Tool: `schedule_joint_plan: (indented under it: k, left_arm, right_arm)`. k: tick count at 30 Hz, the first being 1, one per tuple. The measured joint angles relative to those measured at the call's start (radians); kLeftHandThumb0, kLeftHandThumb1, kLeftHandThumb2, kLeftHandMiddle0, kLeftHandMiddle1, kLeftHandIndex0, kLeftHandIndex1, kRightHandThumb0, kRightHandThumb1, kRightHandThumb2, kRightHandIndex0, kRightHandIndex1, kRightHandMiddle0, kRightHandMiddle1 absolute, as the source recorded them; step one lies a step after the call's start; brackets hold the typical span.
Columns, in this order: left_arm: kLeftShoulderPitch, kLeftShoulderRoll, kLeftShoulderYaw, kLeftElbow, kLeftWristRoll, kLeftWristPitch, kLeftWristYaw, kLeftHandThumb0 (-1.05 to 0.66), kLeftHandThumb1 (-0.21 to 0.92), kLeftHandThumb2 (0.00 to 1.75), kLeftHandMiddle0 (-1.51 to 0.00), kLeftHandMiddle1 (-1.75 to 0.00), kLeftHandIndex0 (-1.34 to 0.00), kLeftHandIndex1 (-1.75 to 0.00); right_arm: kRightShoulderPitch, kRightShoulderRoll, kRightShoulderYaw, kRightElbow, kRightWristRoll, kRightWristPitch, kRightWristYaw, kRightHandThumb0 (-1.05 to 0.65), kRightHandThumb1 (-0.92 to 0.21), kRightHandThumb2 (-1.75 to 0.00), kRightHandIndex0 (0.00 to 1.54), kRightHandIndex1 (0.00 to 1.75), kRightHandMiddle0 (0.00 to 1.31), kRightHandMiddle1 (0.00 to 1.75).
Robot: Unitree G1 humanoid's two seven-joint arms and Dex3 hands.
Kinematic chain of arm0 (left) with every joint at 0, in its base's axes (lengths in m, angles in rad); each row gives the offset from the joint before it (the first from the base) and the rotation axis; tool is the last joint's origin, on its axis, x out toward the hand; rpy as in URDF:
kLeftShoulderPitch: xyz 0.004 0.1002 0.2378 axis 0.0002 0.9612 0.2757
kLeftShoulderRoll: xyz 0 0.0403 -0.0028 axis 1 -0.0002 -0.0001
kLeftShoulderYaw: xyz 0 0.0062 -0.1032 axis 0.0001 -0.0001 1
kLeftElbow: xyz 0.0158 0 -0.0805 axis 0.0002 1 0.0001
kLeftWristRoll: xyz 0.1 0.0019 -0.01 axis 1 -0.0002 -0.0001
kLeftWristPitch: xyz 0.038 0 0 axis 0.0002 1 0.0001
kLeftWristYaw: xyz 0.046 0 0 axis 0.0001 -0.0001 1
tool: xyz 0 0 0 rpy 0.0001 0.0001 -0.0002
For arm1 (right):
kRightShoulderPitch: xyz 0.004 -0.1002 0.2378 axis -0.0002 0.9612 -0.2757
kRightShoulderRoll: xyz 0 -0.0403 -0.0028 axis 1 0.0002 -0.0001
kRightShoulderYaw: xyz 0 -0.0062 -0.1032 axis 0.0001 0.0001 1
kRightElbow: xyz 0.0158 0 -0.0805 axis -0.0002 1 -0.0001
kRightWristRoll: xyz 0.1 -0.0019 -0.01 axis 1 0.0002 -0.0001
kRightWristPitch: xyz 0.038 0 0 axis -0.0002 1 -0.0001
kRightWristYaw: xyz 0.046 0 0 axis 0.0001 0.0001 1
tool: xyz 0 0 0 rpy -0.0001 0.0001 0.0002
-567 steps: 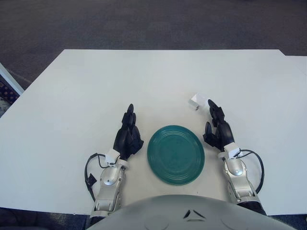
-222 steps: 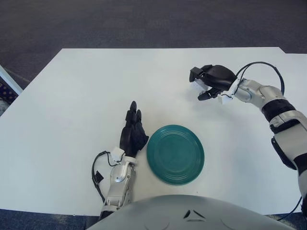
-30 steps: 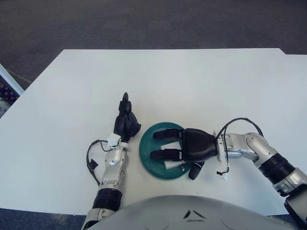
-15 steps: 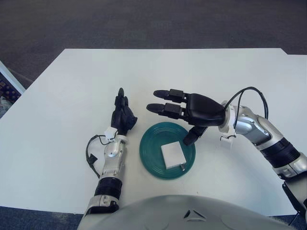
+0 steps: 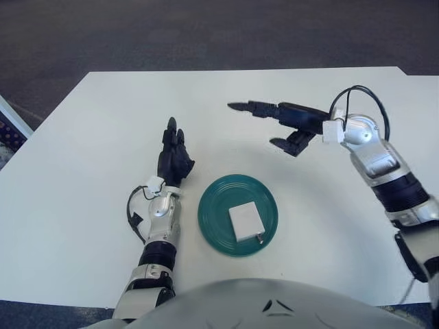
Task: Put the charger into the plate.
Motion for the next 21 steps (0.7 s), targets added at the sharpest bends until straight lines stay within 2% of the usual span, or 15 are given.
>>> schedule_joint_plan:
  k: [3,6,8,12,16,21]
  left_arm:
    - [-0.004,-0.004,0.002,-0.001,-0.002,0.008,-0.013,-1.05,0.92,0.88,0.0,0.0,0.0,-0.02]
    - [-0.004,-0.006,0.006,-0.005,-0.008,0.017,-0.021,-1.05,0.92,0.89,0.0,0.0,0.0,-0.02]
    - [-0.003,-0.005,0.008,-0.011,-0.01,0.025,-0.023,-1.05,0.92,0.9,0.0,0.0,-0.01,-0.02]
    - [0.014,-0.004,0.009,-0.039,-0.009,0.031,-0.025,-1.05,0.92,0.94,0.0,0.0,-0.02,-0.03]
    - [0.047,0.001,0.002,-0.081,0.007,0.034,-0.026,-1.05,0.92,0.96,0.0,0.0,-0.02,-0.03]
    - [0.114,0.021,-0.013,-0.155,0.012,0.077,-0.043,-1.05,0.92,0.98,0.0,0.0,0.0,-0.02]
  right_arm:
    - [0.031,0.066,-0.063,0.081,0.09,0.11,-0.007,-1.05,-0.92,-1.02,0.0,0.0,0.0,0.0]
    - [0.047,0.098,-0.13,0.191,0.173,0.218,0.026,-1.05,-0.92,-0.99,0.0,0.0,0.01,0.01]
    - [0.059,0.107,-0.171,0.249,0.197,0.25,0.032,-1.05,-0.92,-1.0,0.0,0.0,0.03,0.02]
    - [0.118,0.134,-0.244,0.293,0.207,0.237,-0.013,-1.05,-0.92,-1.03,0.0,0.0,0.05,0.03]
    - [0.229,0.176,-0.297,0.267,0.201,0.187,-0.104,-1.05,-0.92,-1.05,0.0,0.0,0.05,0.04]
    - [0.378,0.264,-0.333,0.238,0.172,0.131,-0.233,-1.05,-0.92,-1.06,0.0,0.0,0.05,0.04]
